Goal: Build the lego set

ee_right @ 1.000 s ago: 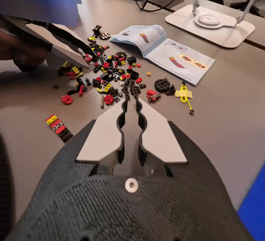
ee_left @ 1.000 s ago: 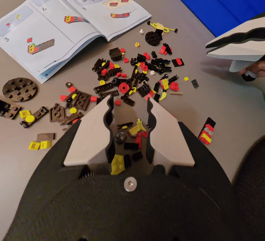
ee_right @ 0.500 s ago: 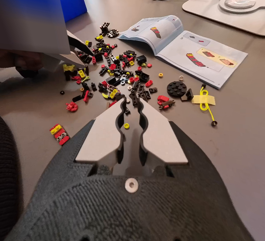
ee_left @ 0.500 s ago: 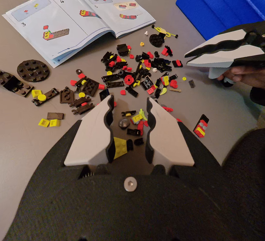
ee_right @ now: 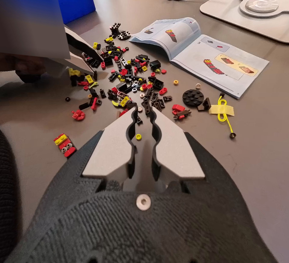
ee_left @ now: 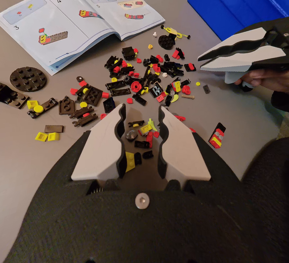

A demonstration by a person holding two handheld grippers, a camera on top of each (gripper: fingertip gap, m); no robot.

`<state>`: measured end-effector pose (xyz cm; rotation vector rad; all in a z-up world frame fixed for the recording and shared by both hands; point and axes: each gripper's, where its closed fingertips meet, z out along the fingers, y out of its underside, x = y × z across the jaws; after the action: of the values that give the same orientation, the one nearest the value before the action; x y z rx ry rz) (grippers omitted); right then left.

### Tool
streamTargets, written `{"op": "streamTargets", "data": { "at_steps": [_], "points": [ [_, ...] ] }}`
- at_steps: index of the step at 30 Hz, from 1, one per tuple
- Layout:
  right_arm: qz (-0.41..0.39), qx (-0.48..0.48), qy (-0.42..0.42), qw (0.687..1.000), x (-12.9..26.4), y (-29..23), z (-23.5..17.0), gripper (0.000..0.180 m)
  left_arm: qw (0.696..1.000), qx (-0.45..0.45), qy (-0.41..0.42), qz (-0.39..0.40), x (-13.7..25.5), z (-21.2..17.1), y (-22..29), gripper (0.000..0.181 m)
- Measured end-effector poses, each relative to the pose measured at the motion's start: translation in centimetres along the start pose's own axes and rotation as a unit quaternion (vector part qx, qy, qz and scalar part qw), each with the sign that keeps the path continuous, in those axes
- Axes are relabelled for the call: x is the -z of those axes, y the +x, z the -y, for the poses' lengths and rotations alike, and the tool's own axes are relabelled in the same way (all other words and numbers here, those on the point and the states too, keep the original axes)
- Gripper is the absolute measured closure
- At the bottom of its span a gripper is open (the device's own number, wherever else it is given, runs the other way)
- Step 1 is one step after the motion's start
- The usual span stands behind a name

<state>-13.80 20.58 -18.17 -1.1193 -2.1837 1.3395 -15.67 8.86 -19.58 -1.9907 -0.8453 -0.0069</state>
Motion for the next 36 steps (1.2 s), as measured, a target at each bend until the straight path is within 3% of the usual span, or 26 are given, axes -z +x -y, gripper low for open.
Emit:
{"op": "streamTargets", "data": {
  "at_steps": [7,15,23,27,36],
  "points": [
    [-0.003,0.000,0.016,1.000,0.2,0.1,0.6,0.168,1.000,0.004,0.017,0.008,0.4,0.6,-0.4,0.143],
    [0.002,-0.008,0.016,1.000,0.1,0.0,0.6,0.168,0.993,-0.027,0.035,0.111,1.5,1.5,-5.1,0.149],
    [0.019,-0.022,0.018,0.999,0.0,-0.6,0.6,0.168,0.991,-0.017,0.025,0.132,0.6,2.3,-6.7,0.156],
    [0.020,-0.022,0.022,0.999,0.2,-0.7,0.8,0.168,0.991,-0.056,0.020,0.120,0.3,2.4,-5.9,0.177],
    [0.022,-0.026,0.035,0.999,0.6,-0.8,1.3,0.169,0.992,-0.068,-0.021,0.105,-0.6,1.5,-5.7,0.166]
  ]
}}
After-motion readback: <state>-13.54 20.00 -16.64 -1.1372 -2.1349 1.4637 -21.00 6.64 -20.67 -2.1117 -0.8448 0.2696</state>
